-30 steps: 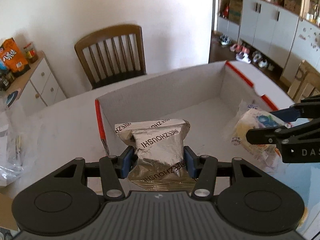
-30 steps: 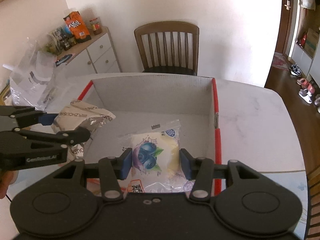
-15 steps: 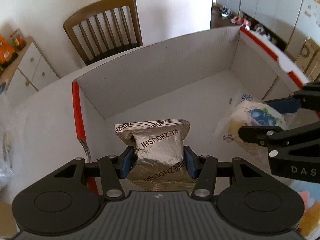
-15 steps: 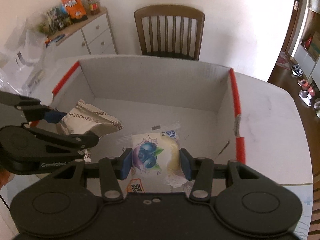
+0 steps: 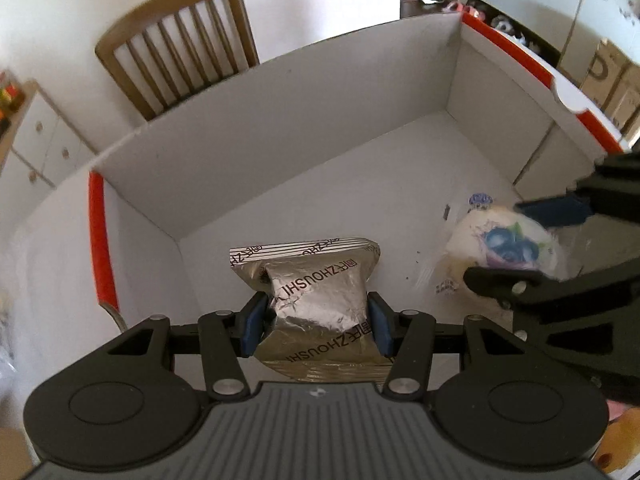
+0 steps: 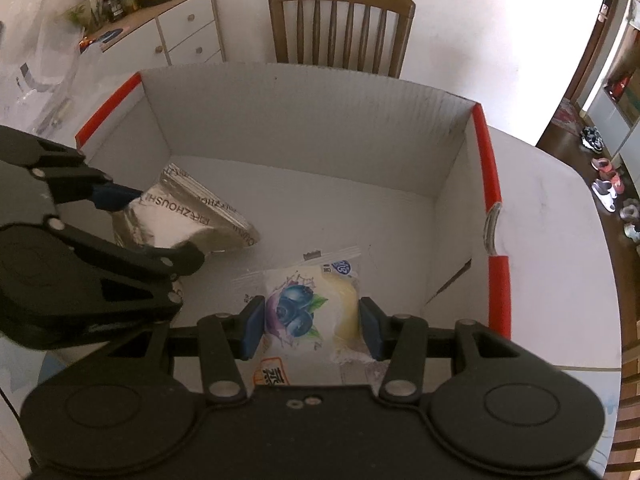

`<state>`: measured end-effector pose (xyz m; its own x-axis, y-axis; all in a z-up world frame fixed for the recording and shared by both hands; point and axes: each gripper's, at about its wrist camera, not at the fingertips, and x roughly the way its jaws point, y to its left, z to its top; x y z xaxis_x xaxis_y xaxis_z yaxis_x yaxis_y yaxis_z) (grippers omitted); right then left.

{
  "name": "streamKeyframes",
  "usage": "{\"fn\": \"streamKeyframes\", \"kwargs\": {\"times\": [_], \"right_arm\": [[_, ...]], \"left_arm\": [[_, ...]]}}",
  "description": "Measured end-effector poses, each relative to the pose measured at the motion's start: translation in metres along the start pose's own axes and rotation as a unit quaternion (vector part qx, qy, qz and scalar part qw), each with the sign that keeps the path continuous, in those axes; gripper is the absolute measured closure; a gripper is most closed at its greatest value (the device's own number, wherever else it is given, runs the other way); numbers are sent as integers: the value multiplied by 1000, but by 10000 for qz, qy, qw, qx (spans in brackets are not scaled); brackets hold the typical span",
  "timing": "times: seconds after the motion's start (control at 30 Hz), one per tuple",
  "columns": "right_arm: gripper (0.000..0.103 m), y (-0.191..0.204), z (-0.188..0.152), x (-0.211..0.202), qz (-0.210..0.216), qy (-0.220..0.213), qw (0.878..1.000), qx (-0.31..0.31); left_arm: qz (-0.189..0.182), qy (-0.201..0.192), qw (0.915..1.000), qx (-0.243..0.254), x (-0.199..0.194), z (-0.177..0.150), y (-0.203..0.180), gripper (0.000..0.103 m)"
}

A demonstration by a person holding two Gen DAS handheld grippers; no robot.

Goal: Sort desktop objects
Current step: 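Open both tools to drop the foil and blueberry bags into the box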

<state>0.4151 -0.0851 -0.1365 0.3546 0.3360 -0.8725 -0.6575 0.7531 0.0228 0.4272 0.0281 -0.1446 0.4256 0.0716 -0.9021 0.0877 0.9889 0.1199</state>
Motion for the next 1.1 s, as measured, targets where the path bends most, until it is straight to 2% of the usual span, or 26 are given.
{"fn": "streamKeyframes", "kwargs": {"times": [0.23,0.33,0.43,0.67,1.1], "right_arm": [[52,5,2,5,-29,136,9999,-71],[46,10,6,7,20,170,9997,-172],[42,13,7,1,26,95,9998,-199],[32,11,5,-25,82,-124,9997,-173],[32,11,-8,-96,312,-627,9975,14]], "left_arm": [[-203,261,9989,-319,6,4,14,50],[-260,234,9986,-399,4,2,15,49],[-271,128,9985,-466,-2,0,16,44],[-383,-242,9977,-497,-34,-1,16,44],[-541,-923,9925,-599,-108,-21,9,44]]}}
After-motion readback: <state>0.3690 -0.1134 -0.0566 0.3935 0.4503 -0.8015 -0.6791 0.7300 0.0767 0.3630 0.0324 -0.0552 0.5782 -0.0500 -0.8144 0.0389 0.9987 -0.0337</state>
